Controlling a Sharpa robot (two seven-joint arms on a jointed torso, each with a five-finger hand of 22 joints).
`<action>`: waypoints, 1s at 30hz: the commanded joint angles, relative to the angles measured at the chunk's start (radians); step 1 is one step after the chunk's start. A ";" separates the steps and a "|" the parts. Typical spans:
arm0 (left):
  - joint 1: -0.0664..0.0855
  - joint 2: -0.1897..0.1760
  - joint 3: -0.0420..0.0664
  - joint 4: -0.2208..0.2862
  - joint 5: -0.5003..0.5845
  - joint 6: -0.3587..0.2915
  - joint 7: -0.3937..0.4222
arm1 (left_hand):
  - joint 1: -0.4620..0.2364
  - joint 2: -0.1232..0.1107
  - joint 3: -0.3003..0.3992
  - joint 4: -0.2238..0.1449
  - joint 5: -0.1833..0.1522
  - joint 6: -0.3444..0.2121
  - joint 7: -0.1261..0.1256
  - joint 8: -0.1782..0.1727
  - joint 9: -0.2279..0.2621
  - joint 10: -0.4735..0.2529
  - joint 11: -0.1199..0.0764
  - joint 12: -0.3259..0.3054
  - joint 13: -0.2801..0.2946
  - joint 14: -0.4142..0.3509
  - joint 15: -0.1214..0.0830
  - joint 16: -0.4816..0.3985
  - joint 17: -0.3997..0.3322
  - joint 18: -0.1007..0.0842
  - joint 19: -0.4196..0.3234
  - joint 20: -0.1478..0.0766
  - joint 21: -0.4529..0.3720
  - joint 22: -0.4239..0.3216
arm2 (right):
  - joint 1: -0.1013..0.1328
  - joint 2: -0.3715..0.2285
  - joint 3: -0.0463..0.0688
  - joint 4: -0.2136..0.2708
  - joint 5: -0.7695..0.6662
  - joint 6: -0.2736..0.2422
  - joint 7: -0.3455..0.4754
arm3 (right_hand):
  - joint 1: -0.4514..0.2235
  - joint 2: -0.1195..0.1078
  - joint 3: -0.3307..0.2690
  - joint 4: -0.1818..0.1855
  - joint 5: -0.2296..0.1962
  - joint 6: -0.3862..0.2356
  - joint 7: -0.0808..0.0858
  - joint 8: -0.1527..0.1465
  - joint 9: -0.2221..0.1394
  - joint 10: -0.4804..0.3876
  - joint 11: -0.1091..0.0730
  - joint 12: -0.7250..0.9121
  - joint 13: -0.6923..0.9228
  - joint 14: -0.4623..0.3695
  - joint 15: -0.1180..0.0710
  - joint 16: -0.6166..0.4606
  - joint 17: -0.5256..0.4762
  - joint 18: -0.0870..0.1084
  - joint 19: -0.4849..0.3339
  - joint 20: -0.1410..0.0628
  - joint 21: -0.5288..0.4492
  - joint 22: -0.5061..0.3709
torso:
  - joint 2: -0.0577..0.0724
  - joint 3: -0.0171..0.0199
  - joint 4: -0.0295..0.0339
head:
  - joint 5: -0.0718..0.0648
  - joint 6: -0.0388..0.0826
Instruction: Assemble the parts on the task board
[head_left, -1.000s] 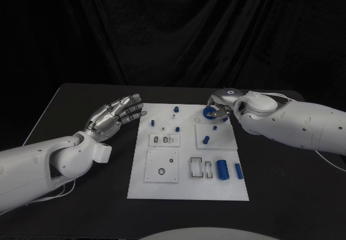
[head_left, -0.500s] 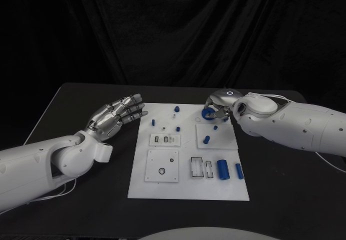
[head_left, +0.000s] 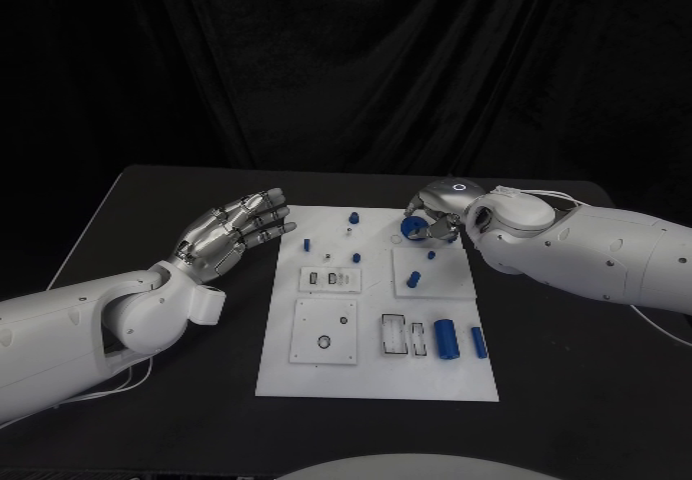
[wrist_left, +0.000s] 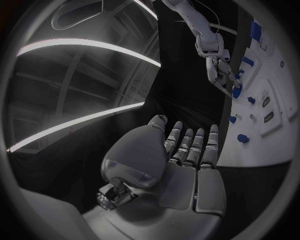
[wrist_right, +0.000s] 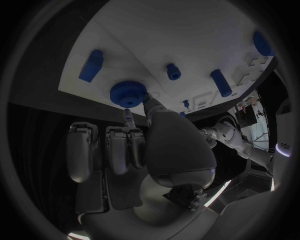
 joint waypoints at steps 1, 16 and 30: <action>-0.001 0.001 0.001 0.002 0.000 0.013 0.007 | -0.001 0.007 0.006 -0.001 0.004 -0.012 0.000 -0.005 -0.002 -0.009 -0.003 -0.005 -0.002 -0.006 0.001 0.001 -0.001 -0.007 0.001 0.001 0.003 -0.002 | -0.003 -0.007 0.001 0.005 -0.005 -0.012 0.000 | -0.011 -0.003 -0.003 0.007 -0.006 -0.009 0.000 -0.003 -0.004 0.104 0.000 0.003 0.263 0.105 -0.001 0.003 0.263 -0.003 0.043 -0.001 -0.008 0.209 | 0.000 0.0000 0.0011 | -0.001 0.001; -0.002 0.001 0.001 0.000 0.000 0.013 0.007 | -0.001 0.007 0.006 -0.001 0.004 -0.012 0.000 -0.005 -0.002 -0.009 -0.003 -0.005 -0.002 -0.006 0.001 0.001 -0.001 -0.007 0.001 0.001 0.003 -0.002 | 0.000 -0.044 0.006 0.033 -0.005 -0.037 -0.001 | -0.021 0.002 -0.010 0.032 0.061 -0.024 0.000 0.005 -0.018 0.104 -0.001 0.003 0.263 0.105 -0.002 0.003 0.263 -0.001 0.039 -0.003 -0.018 0.207 | -0.001 0.0003 -0.0018 | 0.002 0.002; -0.002 0.004 0.001 -0.003 0.000 0.015 0.007 | -0.001 0.007 0.006 -0.001 0.004 -0.012 0.000 -0.005 -0.002 -0.009 -0.003 -0.005 -0.002 -0.006 0.001 0.001 -0.001 -0.007 0.001 0.001 0.003 -0.002 | 0.000 -0.050 0.006 0.030 -0.005 0.034 -0.015 | -0.018 0.012 0.010 0.043 0.199 -0.013 0.003 0.008 -0.027 0.104 0.000 0.003 0.263 0.105 -0.001 0.003 0.263 -0.001 0.038 -0.002 -0.022 0.207 | 0.000 -0.0003 0.0005 | -0.001 0.001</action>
